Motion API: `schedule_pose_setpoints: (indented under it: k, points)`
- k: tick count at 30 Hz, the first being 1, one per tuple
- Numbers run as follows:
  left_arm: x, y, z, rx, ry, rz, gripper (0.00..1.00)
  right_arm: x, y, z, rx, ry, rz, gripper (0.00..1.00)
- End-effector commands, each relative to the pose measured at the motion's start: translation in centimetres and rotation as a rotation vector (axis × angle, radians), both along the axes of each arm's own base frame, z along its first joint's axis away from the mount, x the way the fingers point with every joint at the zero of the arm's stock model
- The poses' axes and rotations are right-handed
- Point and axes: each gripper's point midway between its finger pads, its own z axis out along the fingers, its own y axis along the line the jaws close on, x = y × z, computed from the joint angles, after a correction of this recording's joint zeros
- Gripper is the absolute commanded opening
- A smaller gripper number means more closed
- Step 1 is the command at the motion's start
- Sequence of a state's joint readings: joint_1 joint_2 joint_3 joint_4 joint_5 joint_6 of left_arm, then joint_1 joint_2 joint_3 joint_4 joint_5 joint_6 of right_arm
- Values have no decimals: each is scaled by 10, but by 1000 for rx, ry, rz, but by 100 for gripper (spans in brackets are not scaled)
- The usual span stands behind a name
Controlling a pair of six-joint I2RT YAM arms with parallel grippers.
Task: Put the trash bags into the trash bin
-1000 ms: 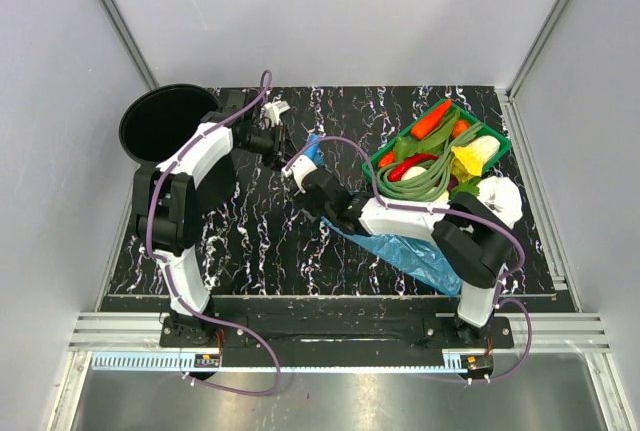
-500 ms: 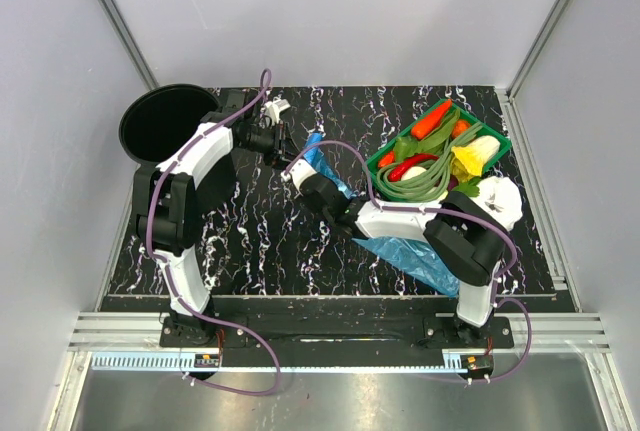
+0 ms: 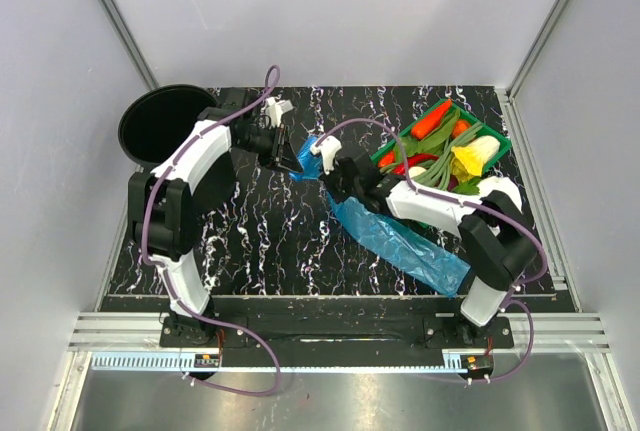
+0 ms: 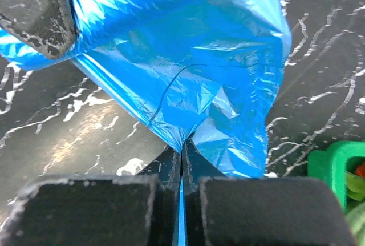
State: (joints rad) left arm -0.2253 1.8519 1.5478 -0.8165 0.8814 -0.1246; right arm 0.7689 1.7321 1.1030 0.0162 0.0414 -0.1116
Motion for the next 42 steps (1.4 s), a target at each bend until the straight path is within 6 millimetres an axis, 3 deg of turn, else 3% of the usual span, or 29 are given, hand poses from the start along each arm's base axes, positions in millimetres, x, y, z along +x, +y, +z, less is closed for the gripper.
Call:
schedule_pose_setpoints:
  k: [1, 7, 13, 25, 30, 35, 39, 42]
  points:
    - [6, 18, 22, 71, -192, -13, 0, -18, -7, -10, 64, 178, 68, 0]
    - [-5, 19, 16, 62, -222, -47, 0, -10, -13, -24, 102, 286, 42, 0]
    - [-16, 16, 24, 25, -253, -79, 0, 5, -36, -58, 130, 467, -64, 0]
    - [-46, 6, 34, -80, -280, -158, 0, 19, -69, -114, 109, 647, -227, 0]
    - [-57, 3, 38, -125, -292, -188, 0, 22, -84, -128, 133, 714, -279, 0]
    - [-56, 5, 28, -103, -283, -178, 0, 24, -86, -122, 135, 693, -278, 0]
    - [-45, 9, 17, -47, -292, -151, 0, 10, -76, -98, 159, 697, -153, 2]
    - [-35, 8, 14, -25, -311, -150, 0, -5, -68, -74, 163, 672, -41, 34]
